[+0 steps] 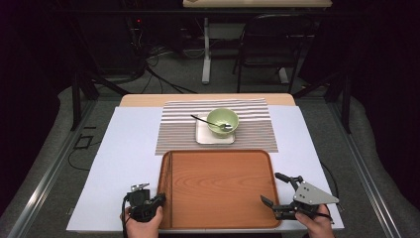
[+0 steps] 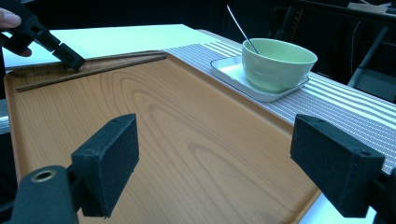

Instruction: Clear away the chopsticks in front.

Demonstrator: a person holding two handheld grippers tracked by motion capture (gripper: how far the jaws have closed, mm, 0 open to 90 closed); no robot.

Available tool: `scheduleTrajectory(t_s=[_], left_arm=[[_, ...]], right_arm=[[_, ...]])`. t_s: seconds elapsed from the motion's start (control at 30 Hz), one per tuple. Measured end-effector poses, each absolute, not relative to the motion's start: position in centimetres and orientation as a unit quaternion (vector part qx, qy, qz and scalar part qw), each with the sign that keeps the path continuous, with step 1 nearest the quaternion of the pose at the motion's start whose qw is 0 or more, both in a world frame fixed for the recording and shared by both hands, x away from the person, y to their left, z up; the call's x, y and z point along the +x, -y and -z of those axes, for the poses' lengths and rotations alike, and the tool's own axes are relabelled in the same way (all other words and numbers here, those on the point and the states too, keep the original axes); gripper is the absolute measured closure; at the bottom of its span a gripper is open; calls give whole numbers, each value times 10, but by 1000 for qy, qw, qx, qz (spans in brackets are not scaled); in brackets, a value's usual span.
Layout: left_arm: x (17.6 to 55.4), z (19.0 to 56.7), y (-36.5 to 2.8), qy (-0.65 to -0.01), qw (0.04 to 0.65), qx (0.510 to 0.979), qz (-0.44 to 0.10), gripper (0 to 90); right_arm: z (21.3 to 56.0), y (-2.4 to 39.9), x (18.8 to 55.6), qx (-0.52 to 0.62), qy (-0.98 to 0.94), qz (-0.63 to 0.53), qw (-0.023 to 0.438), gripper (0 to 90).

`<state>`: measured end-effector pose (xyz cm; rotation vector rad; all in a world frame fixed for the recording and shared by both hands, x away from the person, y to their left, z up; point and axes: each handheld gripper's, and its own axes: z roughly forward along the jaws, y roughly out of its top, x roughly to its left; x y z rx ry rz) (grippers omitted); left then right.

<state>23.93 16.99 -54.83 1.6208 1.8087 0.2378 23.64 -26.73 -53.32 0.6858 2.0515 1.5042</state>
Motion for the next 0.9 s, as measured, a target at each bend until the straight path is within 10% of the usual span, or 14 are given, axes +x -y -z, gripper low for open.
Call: scheduleTrajectory(t_s=[0.9], left_arm=[[247,542,-168,-683,367,625,-92,750]], right_arm=[[533,267,237,252,-754,-553,250,149]])
